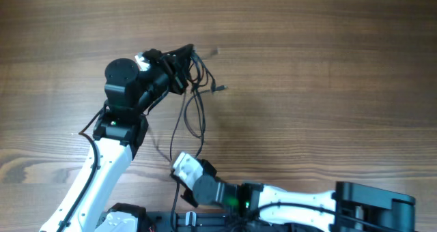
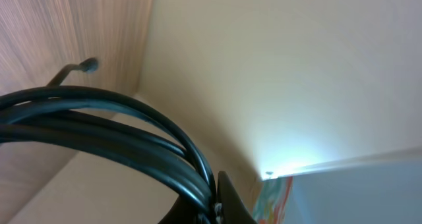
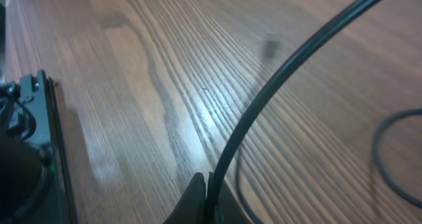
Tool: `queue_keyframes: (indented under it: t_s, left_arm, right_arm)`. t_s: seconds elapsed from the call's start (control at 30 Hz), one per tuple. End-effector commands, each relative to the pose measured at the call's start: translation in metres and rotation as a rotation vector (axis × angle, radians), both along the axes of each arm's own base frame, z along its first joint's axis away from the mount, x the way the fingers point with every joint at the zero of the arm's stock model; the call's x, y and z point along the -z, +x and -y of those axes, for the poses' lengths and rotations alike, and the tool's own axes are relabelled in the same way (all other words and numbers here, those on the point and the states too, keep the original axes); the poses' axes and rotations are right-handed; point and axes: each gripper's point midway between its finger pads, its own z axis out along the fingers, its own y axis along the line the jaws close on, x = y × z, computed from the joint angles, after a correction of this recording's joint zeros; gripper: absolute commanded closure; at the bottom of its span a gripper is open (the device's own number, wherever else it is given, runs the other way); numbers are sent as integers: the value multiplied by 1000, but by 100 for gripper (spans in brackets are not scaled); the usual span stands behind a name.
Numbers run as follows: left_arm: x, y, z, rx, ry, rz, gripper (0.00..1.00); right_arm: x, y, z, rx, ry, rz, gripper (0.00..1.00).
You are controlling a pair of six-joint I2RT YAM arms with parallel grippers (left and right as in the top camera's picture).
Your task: Untangle cables
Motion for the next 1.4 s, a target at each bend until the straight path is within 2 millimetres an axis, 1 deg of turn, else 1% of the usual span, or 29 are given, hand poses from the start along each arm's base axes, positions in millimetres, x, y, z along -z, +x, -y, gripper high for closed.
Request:
queue_keyframes:
  t_s: [0.0, 0.13, 0.17, 0.23, 0.3, 0.37, 0.47, 0.57, 0.6, 0.67, 0.73, 0.77, 0.83, 0.87, 0.9, 0.93, 0.97, 1.0, 1.03, 1.1, 1.17, 1.23, 1.27, 1.37]
  left_arm:
    - [11, 17, -27, -141, -103, -137, 96]
    - [29, 22, -43, -186, -91, -195, 96]
    - [30, 23, -48, -198, -92, -198, 96]
    - [32, 27, -60, -232, -92, -202, 96]
    - [37, 32, -77, -284, -89, -208, 96]
    - [41, 35, -87, -313, -89, -218, 96]
    - [48, 39, -100, -345, -90, -234, 96]
    - [50, 40, -106, -358, -91, -241, 96]
    - [50, 40, -106, -359, -91, -241, 96]
    - [51, 40, -106, -357, -91, -242, 96]
    - [52, 39, -105, -353, -91, -250, 96]
    - [54, 38, -103, -346, -91, -258, 96]
    - [56, 34, -97, -307, -85, -269, 96]
    - [57, 33, -94, -287, -75, -266, 96]
    - [57, 32, -91, -265, -59, -262, 96]
    - [57, 31, -87, -245, -47, -255, 96]
    - [57, 30, -84, -233, -39, -250, 96]
    - [57, 29, -78, -213, -39, -251, 96]
    - [56, 28, -74, -199, -39, -249, 96]
    - [56, 26, -65, -175, -37, -250, 96]
    - [56, 23, -53, -147, -33, -251, 96]
    - [56, 20, -43, -123, -30, -251, 96]
    - [56, 19, -38, -110, -29, -252, 96]
    - [56, 15, -24, -77, -31, -254, 96]
  right_arm:
    - [-30, 15, 19, 123, -9, 128, 96]
    - [-36, 19, 40, 168, -66, 135, 96]
    - [-37, 20, 47, 194, -68, 118, 96]
    - [-42, 23, 60, 265, -53, 77, 96]
    - [-49, 28, 78, 358, -28, 39, 96]
    - [-55, 32, 92, 430, -6, 20, 96]
    - [-65, 42, 119, 581, 46, -1, 96]
    - [-68, 50, 146, 748, 109, -26, 96]
    - [-67, 51, 152, 789, 126, -38, 96]
    - [-60, 54, 168, 907, 188, -104, 96]
    - [-52, 55, 180, 1010, 262, -192, 96]
    - [-49, 56, 183, 1050, 297, -236, 89]
    - [-46, 57, 184, 1079, 330, -278, 62]
    - [-47, 58, 184, 1079, 333, -277, 47]
    - [-48, 59, 183, 1073, 329, -269, 35]
    - [-50, 60, 182, 1058, 312, -249, 26]
    - [-51, 62, 181, 1043, 296, -232, 19]
    - [-53, 63, 176, 1005, 269, -208, 9]
    - [-55, 64, 171, 966, 246, -194, 2]
    - [-60, 66, 155, 866, 213, -176, 1]
    - [-71, 67, 128, 688, 196, -163, 0]
    - [-80, 66, 110, 581, 220, -175, 0]
    - [-85, 66, 103, 535, 245, -192, 0]
    - [-96, 71, 90, 448, 303, -231, 2]
